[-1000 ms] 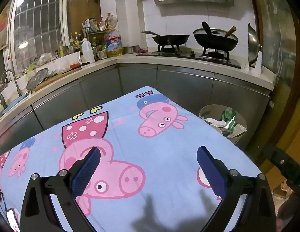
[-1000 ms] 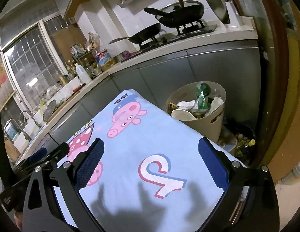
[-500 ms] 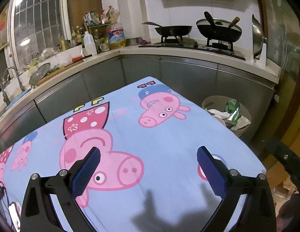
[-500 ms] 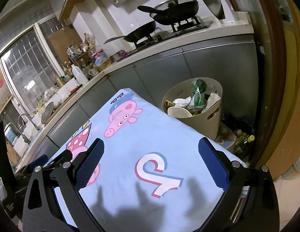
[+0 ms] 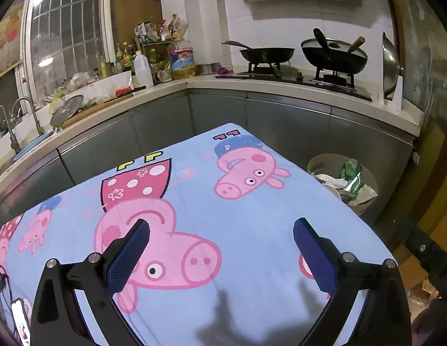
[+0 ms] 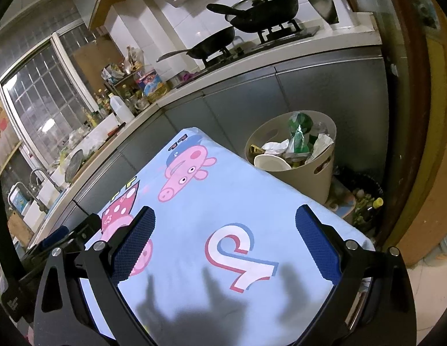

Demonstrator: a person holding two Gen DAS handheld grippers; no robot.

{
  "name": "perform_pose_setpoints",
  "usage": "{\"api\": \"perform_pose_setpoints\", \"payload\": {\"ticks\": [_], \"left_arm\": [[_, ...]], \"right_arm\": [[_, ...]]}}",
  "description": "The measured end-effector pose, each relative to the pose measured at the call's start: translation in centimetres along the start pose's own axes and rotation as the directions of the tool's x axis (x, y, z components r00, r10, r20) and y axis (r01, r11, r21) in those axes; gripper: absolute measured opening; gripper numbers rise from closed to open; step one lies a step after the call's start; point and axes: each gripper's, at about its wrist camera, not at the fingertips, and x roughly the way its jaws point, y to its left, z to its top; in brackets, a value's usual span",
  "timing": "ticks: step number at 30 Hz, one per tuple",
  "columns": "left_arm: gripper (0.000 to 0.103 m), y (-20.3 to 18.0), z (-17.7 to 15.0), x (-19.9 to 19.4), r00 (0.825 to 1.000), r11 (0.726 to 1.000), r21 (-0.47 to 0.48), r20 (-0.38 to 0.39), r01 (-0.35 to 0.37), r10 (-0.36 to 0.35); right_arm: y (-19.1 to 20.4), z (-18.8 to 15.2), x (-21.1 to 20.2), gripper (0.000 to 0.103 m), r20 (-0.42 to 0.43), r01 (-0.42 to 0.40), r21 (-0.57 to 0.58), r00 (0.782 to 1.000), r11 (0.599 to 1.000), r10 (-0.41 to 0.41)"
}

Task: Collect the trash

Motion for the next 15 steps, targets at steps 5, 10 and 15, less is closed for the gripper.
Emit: {"api": "perform_pose_setpoints", "payload": {"ticks": [5, 10, 15], "left_arm": [[0.099, 0.08, 0.06, -0.18, 1.0, 1.0, 0.005, 0.009, -0.003, 0.003], [0.099, 0.23, 0.08, -0.25, 1.0, 1.0, 0.001, 0.013, 0.021, -0.021], [0.099, 0.28, 0.02, -0.06, 0.999, 0.999, 0.004, 0.004, 0.038, -0.038]], "right_arm": [[0.16, 0.08, 0.03, 0.097, -0.003, -0.004, -0.003, 1.0, 1.0, 0.004], [0.3, 0.13, -0.21, 0.097, 0.01, -0.005, -0.007, 1.0, 1.0, 0.005], [0.2, 0.26, -0.12, 0.097, 0.007, -0.005, -0.004, 1.0, 1.0, 0.005]]}}
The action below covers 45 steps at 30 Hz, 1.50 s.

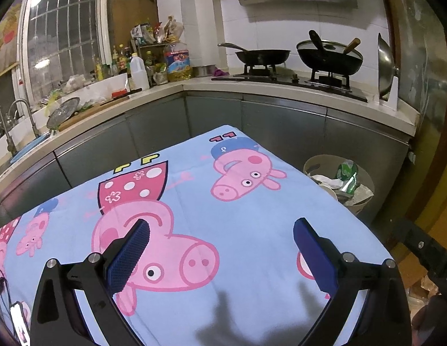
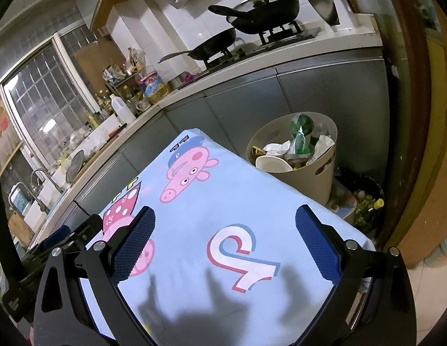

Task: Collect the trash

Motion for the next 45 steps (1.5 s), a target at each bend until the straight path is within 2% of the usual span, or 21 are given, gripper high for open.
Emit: {"api": "perform_pose_setpoints", "payload": {"ticks": [9, 15, 21, 32, 45], "left_arm": [[0.099, 0.13, -0.2, 0.39, 0.999, 1.0, -0.007, -0.03, 0.024, -0.025], [0.099, 0.11, -0.33, 0.81, 0.998, 1.0, -0.002, -0.06, 0.013, -0.013], [0.099, 0.46, -0.24, 0.63, 0.998, 1.0, -0.011, -0.055, 0.001, -0.001], [0.099, 0.44, -0.19, 0.61, 0.996, 0.999, -0.01, -0.082, 0.03, -0.031], [0.099, 0.2, -0.37, 0.25, 0.998, 1.0, -0.001, -0.059, 0.025, -0.025]], "right_arm": [[-0.02, -0.23, 0.06, 0.097, -0.007, -0.005, -0.001, 1.0, 1.0, 0.005], [-0.13, -0.23, 0.31, 0.097, -0.015, -0.006, -0.001, 1.0, 1.0, 0.006], [-0.25, -0.38, 0.59, 0.097, -0.026, -0.005, 0.007, 1.0, 1.0, 0.005], [-0.23, -0.35, 0.75, 0.097, -0.03, -0.004, 0.009, 1.0, 1.0, 0.004], [-0.19, -0.37, 0.71, 0.097, -0.027, -0.004, 0.008, 1.0, 1.0, 0.005]]}}
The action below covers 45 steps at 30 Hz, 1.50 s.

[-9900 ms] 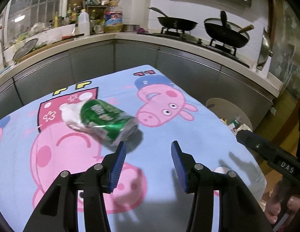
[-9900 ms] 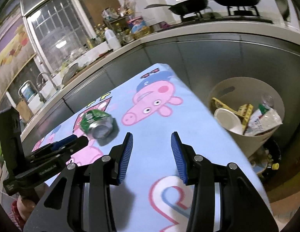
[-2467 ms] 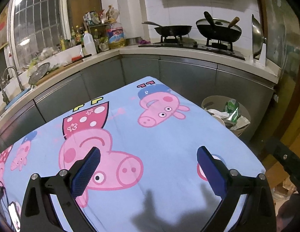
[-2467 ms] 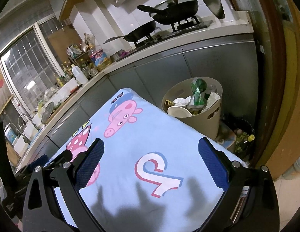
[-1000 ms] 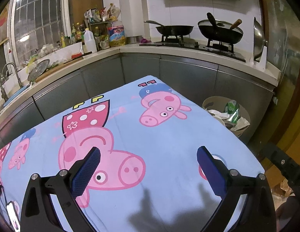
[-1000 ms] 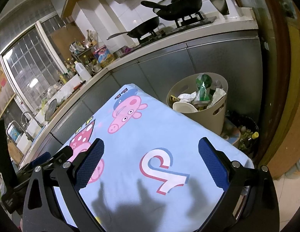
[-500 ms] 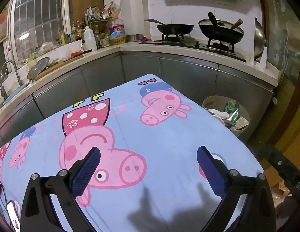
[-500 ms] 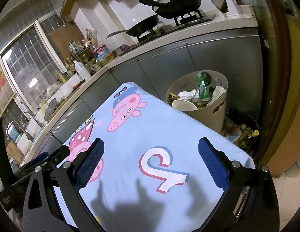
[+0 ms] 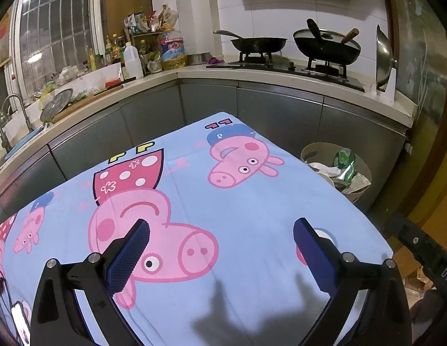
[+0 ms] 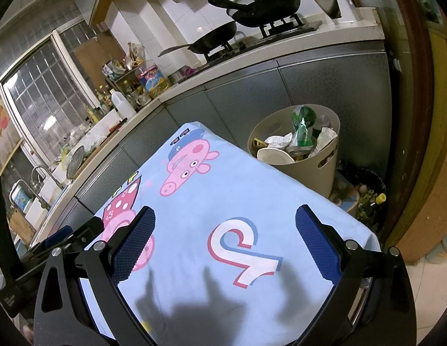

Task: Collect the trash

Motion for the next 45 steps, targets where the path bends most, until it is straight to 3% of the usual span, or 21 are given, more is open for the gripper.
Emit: {"api": "perform_pose_setpoints", "payload": {"ticks": [11, 17, 36, 45], "left_arm": [[0.099, -0.1, 0.1, -0.4, 0.999, 0.999, -0.027, 0.024, 0.028, -0.028], [0.099, -0.1, -0.1, -0.5, 0.999, 1.0, -0.031, 0.048, 0.0, 0.001], [0.099, 1.0, -0.2, -0.1, 0.999, 0.998, -0.058, -0.001, -0.035, 0.035], [0.099, 1.2, -0.1, -0.6, 0.997, 0.996, -0.063, 0.019, -0.068, 0.069]], "right_arm": [[-0.2, 0.3, 0.0, 0.097, 0.007, -0.003, 0.002, 1.0, 1.0, 0.002], [-0.4, 0.8, 0.3, 0.097, -0.013, -0.001, 0.007, 1.0, 1.0, 0.001], [0.4, 1.0, 0.2, 0.097, -0.013, -0.012, -0.027, 1.0, 1.0, 0.012], [0.5, 0.8, 0.2, 0.097, -0.014, -0.013, -0.031, 1.0, 0.999, 0.012]]}}
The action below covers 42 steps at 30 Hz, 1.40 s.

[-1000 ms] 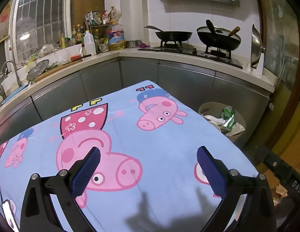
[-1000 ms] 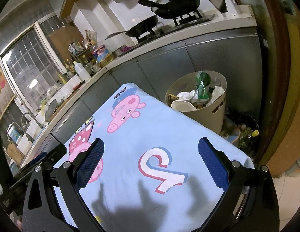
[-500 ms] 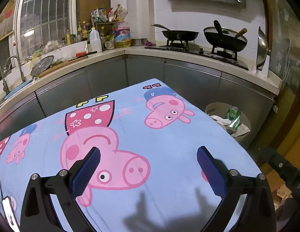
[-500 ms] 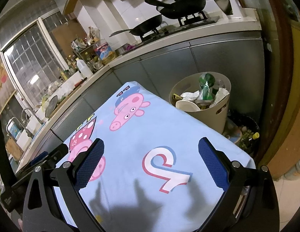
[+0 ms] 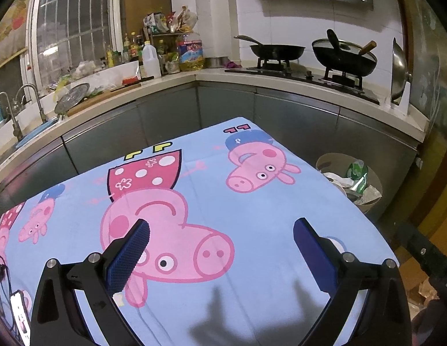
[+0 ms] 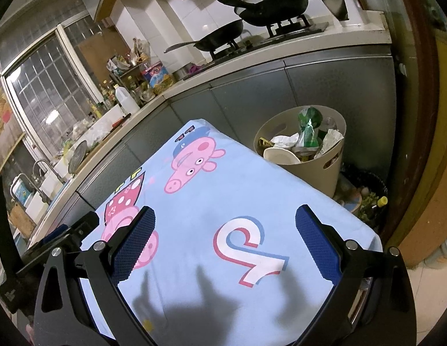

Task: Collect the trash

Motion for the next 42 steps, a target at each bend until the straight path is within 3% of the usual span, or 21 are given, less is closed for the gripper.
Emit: {"api": "perform_pose_setpoints", "payload": {"ticks": [12, 32, 42], "left_arm": [[0.099, 0.3, -0.1, 0.4, 0.999, 1.0, 0.003, -0.035, -0.022, 0.022], [0.099, -0.2, -0.2, -0.4, 1.0, 1.0, -0.012, -0.004, 0.006, -0.006], [0.099, -0.2, -0.3, -0.8, 0.999, 0.999, -0.001, 0.008, -0.035, 0.035]], "right_arm": [[0.2, -0.5, 0.1, 0.097, -0.005, -0.001, -0.019, 1.0, 1.0, 0.001], [-0.1, 0.1, -0.1, 0.097, -0.003, -0.005, -0.023, 1.0, 1.0, 0.005], [-0.1, 0.4, -0.1, 0.097, 0.003, -0.002, -0.029, 1.0, 1.0, 0.002]]}}
